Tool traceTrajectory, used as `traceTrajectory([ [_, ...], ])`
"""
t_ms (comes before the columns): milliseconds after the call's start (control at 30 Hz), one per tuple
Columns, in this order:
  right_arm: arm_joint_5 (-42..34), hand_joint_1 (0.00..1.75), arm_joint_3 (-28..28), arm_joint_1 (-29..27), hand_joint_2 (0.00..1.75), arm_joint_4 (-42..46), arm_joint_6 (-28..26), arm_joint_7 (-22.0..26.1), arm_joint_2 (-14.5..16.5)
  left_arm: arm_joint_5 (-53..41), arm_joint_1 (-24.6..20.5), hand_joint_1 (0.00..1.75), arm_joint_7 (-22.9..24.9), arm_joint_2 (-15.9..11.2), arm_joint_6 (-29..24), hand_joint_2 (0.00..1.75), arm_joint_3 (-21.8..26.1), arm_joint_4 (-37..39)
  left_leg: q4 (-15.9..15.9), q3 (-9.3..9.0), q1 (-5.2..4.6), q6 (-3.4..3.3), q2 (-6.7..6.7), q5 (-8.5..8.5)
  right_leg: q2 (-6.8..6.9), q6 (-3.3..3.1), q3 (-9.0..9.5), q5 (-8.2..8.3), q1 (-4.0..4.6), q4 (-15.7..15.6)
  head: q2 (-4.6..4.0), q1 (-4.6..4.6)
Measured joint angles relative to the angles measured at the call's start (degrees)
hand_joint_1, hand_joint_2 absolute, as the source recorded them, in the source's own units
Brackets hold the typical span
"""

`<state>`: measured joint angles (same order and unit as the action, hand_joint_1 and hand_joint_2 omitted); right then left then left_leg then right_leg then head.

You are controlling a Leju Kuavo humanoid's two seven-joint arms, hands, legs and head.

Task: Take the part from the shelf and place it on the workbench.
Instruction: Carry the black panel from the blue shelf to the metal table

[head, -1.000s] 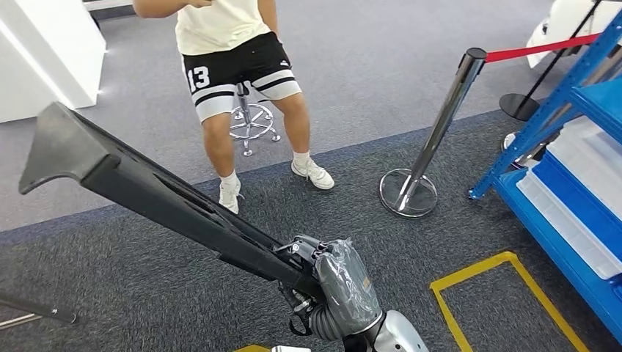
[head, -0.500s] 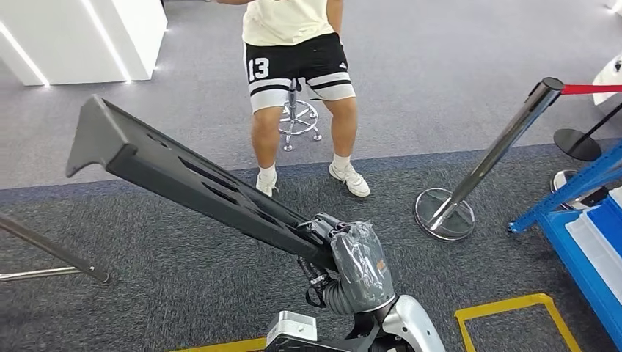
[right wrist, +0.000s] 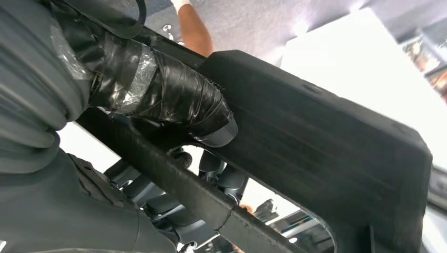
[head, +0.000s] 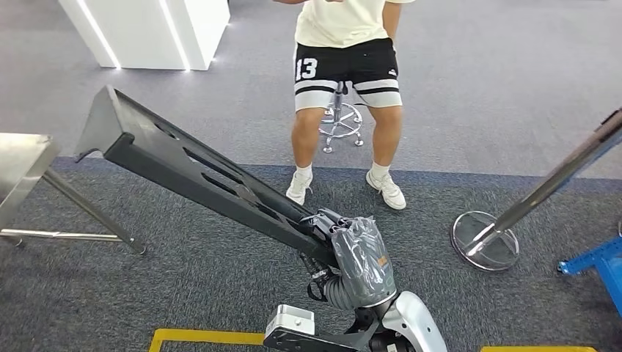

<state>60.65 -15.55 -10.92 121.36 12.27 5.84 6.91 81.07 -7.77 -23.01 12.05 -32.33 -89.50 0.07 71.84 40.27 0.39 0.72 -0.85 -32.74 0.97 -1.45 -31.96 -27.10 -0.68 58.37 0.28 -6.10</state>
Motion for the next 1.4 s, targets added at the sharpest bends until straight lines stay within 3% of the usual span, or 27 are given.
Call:
traceTrajectory([
  [33, 0.2, 1.75, 0.0, 0.0, 1.75, 0.0, 0.0, 0.0, 0.0, 0.0, -0.1, 0.0, 0.0, -0.1, 0.0, 1.75, 0.0, 0.0, 2.0, 0.93, 0.08, 0.18, 0.23, -0.5, 0.87, -0.02, -0.02, -0.11, 0.04, 0.1, 0.0, 0.0],
  [67, 0.3, 1.75, 0.0, 0.0, 1.75, 0.0, 0.1, 0.0, 0.0, 0.0, -0.1, 0.0, 0.0, -0.2, 0.0, 1.75, 0.0, 0.0, 1.9, 0.8, 0.16, 0.3, 0.42, 0.12, 1.67, 0.02, -0.01, -0.23, 0.06, 0.2, 0.0, 0.01],
  [100, 0.4, 1.75, 0.0, 0.0, 1.75, 0.0, 0.1, 0.0, 0.1, 0.0, -0.1, 0.0, 0.0, -0.2, 0.0, 1.75, 0.0, 0.0, -0.4, -0.5, 0.22, 0.34, 0.8, 1.69, 2.4, 0.11, 0.06, -0.37, 0.06, 0.3, 0.0, 0.0],
  [167, 0.7, 1.75, 0.0, 0.0, 1.75, 0.0, 0.1, 0.0, 0.2, -0.1, 0.0, 0.0, 0.1, -0.3, 0.1, 1.75, 0.0, 0.0, -8.1, -4.72, 0.08, 0.1, 2.79, 5.04, 3.58, 0.5, 0.31, -0.75, 0.18, 0.5, 0.0, 0.01],
  [233, 1.0, 1.75, 0.0, 0.1, 1.75, 0.0, 0.1, 0.0, 0.3, -0.2, 0.1, 0.0, 0.2, -0.4, 0.1, 1.75, 0.0, 0.0, -12.7, -6.97, -0.27, -0.62, 4.09, 6.27, 4.5, 1.01, 0.5, -1.03, 0.43, 0.6, 0.0, 0.0],
  [333, 1.3, 1.75, 0.1, 0.3, 1.75, 0.0, 0.3, 0.0, 0.4, -0.2, 0.3, 0.0, 0.2, -0.4, 0.1, 1.75, 0.0, 0.0, -13.4, -6.95, -0.39, -1.7, 2.76, 6.45, 5.34, 1.89, 0.86, -1.27, 0.44, 0.5, 0.01, -0.02],
  [400, 1.4, 1.75, 0.1, 0.5, 1.75, 0.0, 0.3, 0.0, 0.5, -0.2, 0.3, 0.0, 0.2, -0.4, 0.1, 1.75, 0.0, 0.0, -14.0, -7.25, -0.13, -2.48, 1.7, 6.83, 3.01, 2.5, 0.15, -3.02, 0.16, 2.8, 0.01, -0.03],
  [467, 1.6, 1.75, 0.2, 0.5, 1.75, 0.0, 0.4, 0.0, 0.5, -0.2, 0.2, 0.0, 0.2, -0.4, 0.1, 1.75, 0.0, 0.0, -14.1, -7.39, -0.08, -2.99, 0.62, 7.03, 0.04, 2.74, -2.93, -6.58, -0.05, 9.4, 0.0, -0.03],
  [533, 1.8, 1.75, 0.3, 0.5, 1.75, -0.1, 0.5, 0.0, 0.5, -0.2, 0.1, 0.0, 0.3, -0.4, 0.1, 1.75, 0.0, 0.0, -14.0, -7.31, -0.17, -3.13, -0.71, 7.04, -0.66, 2.77, -6.37, -8.65, -0.06, 15.9, 0.0, -0.03],
  [567, 1.9, 1.75, 0.3, 0.5, 1.75, -0.2, 0.6, 0.0, 0.5, -0.2, 0.2, 0.0, 0.3, -0.4, 0.1, 1.75, 0.0, 0.0, -13.9, -7.3, -0.19, -3.13, -1.47, 7.02, -0.75, 2.74, -7.01, -8.1, -0.07, 16.7, 0.0, -0.03],
  [600, 2.0, 1.75, 0.4, 0.5, 1.75, -0.2, 0.6, 0.0, 0.5, -0.2, 0.2, 0.0, 0.3, -0.4, 0.1, 1.75, 0.0, 0.0, -13.8, -7.33, -0.19, -3.09, -2.27, 6.99, -0.88, 2.66, -6.58, -6.48, -0.09, 15.2, 0.0, -0.03],
  [633, 2.1, 1.75, 0.4, 0.5, 1.75, -0.2, 0.7, 0.0, 0.5, -0.2, 0.2, 0.0, 0.4, -0.4, 0.1, 1.75, 0.0, 0.0, -13.6, -7.37, -0.17, -3.01, -3.09, 6.92, -1.45, 2.52, -5.13, -4.11, -0.15, 11.7, 0.0, -0.04],
  [700, 2.2, 1.75, 0.4, 0.5, 1.75, -0.3, 0.8, 0.0, 0.5, -0.2, 0.1, 0.0, 0.4, -0.4, 0.1, 1.75, 0.0, 0.0, -13.2, -7.2, -0.18, -2.68, -4.6, 6.78, -3.95, 2.28, -2.05, -0.89, -0.34, 4.4, 0.0, -0.04],
  [767, 2.3, 1.75, 0.4, 0.5, 1.75, -0.3, 0.9, 0.0, 0.5, -0.2, 0.1, 0.0, 0.4, -0.4, 0.1, 1.75, 0.0, 0.0, -13.1, -6.73, -0.09, -2.07, -5.79, 6.84, -5.39, 2.19, -0.99, -0.33, -0.27, 1.4, 0.0, -0.03],
  [833, 2.3, 1.75, 0.4, 0.6, 1.75, -0.3, 0.9, 0.0, 0.5, -0.2, 0.3, 0.0, 0.4, -0.4, 0.1, 1.75, 0.0, 0.0, -13.1, -6.31, 0.1, -1.33, -6.51, 6.95, -4.32, 1.89, -0.89, -0.09, -0.2, 1.0, 0.0, -0.02],
  [900, 2.3, 1.75, 0.4, 0.6, 1.75, -0.3, 0.9, 0.0, 0.6, -0.2, 0.3, 0.0, 0.4, -0.4, 0.1, 1.75, 0.0, 0.0, -11.4, -5.48, 0.04, -0.79, -4.32, 5.71, -2.88, 1.19, -0.48, 0.14, -0.34, 0.4, 0.0, -0.01],
  [967, 2.3, 1.75, 0.4, 0.6, 1.75, -0.3, 0.9, 0.0, 0.8, -0.2, 0.2, 0.0, 0.4, -0.4, 0.1, 1.75, 0.0, 0.0, -5.3, -2.68, 0.02, -0.33, -1.0, 2.14, -1.16, 0.59, -0.25, 0.13, -0.24, 0.0, 0.0, 0.01],
  [1033, 2.3, 1.75, 0.5, 0.6, 1.75, -0.4, 0.9, 0.0, 0.8, -0.2, 0.0, 0.0, 0.4, -0.5, 0.1, 1.75, 0.0, 0.0, 1.9, 0.72, 0.19, 0.13, 0.08, -0.9, 0.64, 0.37, -0.25, 0.0, -0.07, 0.1, 0.0, 0.01],
  [1067, 2.3, 1.75, 0.5, 0.6, 1.75, -0.4, 0.9, 0.0, 0.8, -0.2, 0.0, 0.0, 0.4, -0.6, 0.1, 1.75, 0.0, 0.0, 3.2, 1.31, 0.26, 0.29, 0.26, -0.95, 1.44, 0.37, -0.24, -0.08, -0.04, 0.1, 0.0, 0.0],
  [1100, 2.3, 1.75, 0.5, 0.6, 1.75, -0.4, 0.9, 0.0, 0.9, -0.2, 0.0, 0.0, 0.4, -0.6, 0.1, 1.75, 0.0, 0.0, 2.2, 0.7, 0.31, 0.37, 0.52, 0.14, 2.19, 0.42, -0.19, -0.17, -0.04, 0.2, 0.0, 0.01],
  [1133, 2.3, 1.75, 0.5, 0.6, 1.75, -0.4, 0.9, 0.0, 0.9, -0.2, 0.0, 0.0, 0.4, -0.7, 0.1, 1.75, 0.0, 0.0, -0.9, -0.99, 0.34, 0.37, 1.0, 1.99, 2.85, 0.53, -0.09, -0.3, -0.05, 0.2, 0.0, 0.01],
  [1200, 2.4, 1.75, 0.5, 0.6, 1.75, -0.4, 0.9, 0.0, 0.9, -0.2, 0.1, 0.0, 0.4, -0.7, 0.2, 1.75, 0.0, 0.0, -8.9, -5.21, 0.13, -0.02, 3.34, 5.21, 3.96, 0.95, 0.13, -0.65, 0.15, 0.4, 0.0, 0.01],
  [1267, 2.7, 1.75, 0.5, 0.6, 1.75, -0.4, 0.9, 0.0, 0.9, -0.4, 0.1, 0.0, 0.4, -0.8, 0.2, 1.75, 0.0, 0.0, -12.8, -6.97, -0.23, -0.75, 4.64, 6.12, 4.88, 1.5, 0.26, -0.9, 0.49, 0.6, 0.0, -0.03],
  [1333, 3.2, 1.75, 0.5, 0.8, 1.75, -0.5, 1.0, -0.1, 0.9, -0.8, 0.2, 0.0, 0.5, -0.8, 0.3, 1.75, 0.0, 0.0, -13.1, -6.88, -0.37, -1.5, 3.54, 6.23, 5.81, 2.09, 0.45, -1.02, 0.6, 0.5, 0.0, -0.05],
  [1400, 4.1, 1.75, 0.5, 1.4, 1.75, -0.6, 1.2, -0.5, 0.9, -1.4, 0.2, 0.0, 0.8, -0.8, 0.4, 1.75, 0.0, 0.0, -13.7, -7.16, -0.17, -2.26, 2.39, 6.57, 4.23, 2.77, 0.27, -2.12, 0.3, 1.7, 0.0, -0.05],
])
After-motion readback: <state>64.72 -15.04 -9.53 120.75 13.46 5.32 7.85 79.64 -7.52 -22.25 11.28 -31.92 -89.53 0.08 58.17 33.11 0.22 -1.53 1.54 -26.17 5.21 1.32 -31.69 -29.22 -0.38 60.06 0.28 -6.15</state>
